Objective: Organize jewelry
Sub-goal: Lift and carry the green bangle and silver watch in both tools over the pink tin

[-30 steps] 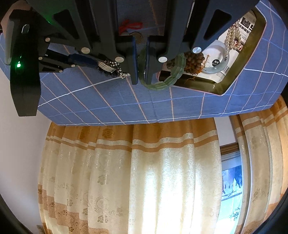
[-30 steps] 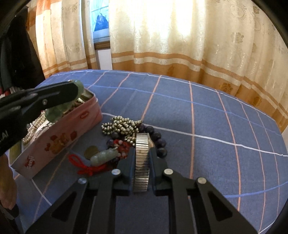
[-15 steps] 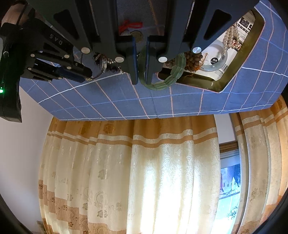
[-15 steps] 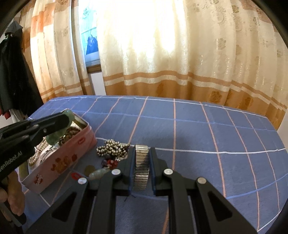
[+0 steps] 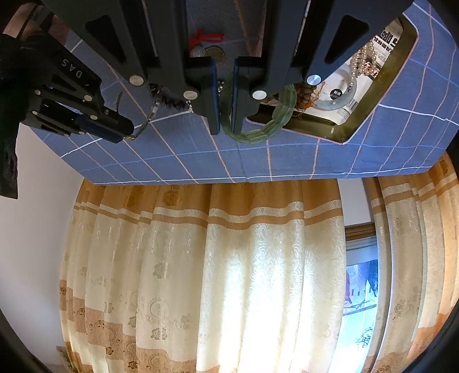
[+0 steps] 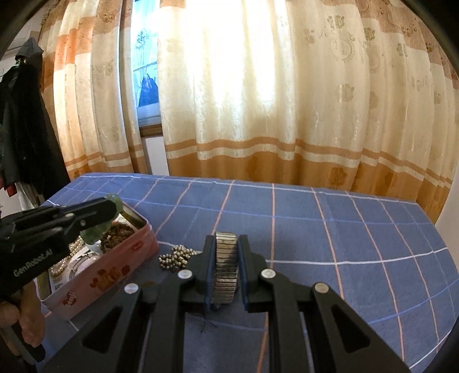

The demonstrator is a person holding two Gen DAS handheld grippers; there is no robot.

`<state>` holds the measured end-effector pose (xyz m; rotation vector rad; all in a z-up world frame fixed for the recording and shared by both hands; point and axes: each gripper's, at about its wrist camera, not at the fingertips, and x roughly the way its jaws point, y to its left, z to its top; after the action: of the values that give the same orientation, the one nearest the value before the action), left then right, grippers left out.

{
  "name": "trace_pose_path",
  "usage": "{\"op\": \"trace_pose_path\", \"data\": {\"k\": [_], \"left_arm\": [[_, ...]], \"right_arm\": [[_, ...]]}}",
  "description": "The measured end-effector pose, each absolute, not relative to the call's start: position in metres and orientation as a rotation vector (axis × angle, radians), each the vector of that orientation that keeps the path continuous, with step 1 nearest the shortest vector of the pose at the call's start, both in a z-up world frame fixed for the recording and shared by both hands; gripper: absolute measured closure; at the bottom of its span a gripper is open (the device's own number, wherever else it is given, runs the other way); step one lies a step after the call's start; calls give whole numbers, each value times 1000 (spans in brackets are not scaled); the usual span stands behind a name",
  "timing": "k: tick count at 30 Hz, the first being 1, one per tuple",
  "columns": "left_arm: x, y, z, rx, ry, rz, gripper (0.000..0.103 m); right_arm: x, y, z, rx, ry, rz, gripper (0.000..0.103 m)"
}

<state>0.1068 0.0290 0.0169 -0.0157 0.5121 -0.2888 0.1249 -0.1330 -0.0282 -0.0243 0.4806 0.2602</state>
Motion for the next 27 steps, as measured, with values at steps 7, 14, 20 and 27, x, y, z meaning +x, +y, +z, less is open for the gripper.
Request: {"op": "trace_pose_path", "data": {"k": [7,14,20,27], "left_arm": [[102,33,22,-25,487,-284,96],[99,38,27,-31,464,-271,96],[101,41,27,-48,471,-263,96],[91,53,42,-28,452,-239,96]], "right_arm": [[116,-128,-17,-35,424,263,86],[113,-118,-8,-53,410,283,86],[110,-109,3,-64,394,300,86],[108,-96,18,-71,370,338,86]]}}
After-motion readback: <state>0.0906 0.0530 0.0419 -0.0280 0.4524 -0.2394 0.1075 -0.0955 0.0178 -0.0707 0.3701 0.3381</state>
